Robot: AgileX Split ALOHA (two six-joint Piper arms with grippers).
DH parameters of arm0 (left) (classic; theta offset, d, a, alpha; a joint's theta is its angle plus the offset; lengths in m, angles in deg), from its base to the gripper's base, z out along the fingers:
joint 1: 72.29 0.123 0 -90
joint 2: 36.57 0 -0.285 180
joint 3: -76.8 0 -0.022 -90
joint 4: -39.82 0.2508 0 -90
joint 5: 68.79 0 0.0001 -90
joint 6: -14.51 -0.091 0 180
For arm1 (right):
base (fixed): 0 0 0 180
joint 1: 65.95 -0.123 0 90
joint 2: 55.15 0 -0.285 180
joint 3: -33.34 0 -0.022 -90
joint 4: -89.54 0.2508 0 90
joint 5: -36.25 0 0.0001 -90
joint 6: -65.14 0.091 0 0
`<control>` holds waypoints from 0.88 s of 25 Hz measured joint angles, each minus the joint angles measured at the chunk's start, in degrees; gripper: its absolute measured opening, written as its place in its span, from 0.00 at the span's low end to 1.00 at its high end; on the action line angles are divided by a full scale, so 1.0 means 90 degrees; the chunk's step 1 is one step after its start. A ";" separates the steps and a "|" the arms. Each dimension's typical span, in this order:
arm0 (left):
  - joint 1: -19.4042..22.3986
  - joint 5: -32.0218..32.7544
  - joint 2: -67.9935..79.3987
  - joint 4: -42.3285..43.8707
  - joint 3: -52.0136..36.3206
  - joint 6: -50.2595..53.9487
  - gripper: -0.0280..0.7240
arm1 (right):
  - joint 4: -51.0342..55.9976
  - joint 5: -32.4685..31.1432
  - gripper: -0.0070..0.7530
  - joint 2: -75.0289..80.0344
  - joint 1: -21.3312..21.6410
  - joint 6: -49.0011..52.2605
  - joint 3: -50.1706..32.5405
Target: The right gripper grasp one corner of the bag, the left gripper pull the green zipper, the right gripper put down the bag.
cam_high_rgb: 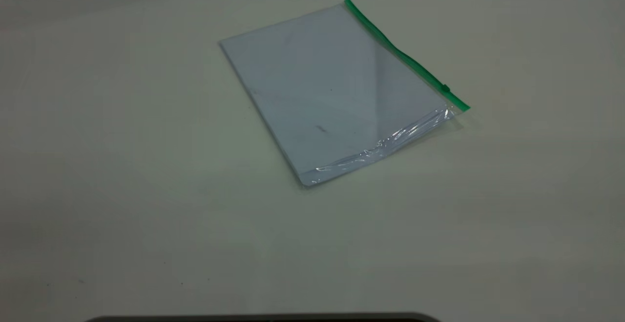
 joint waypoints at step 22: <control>0.0005 -0.2724 0.3004 -0.0707 0.0118 0.0292 0.72 | 0.1476 0.2505 0.68 0.3615 0.0000 -0.0965 0.0043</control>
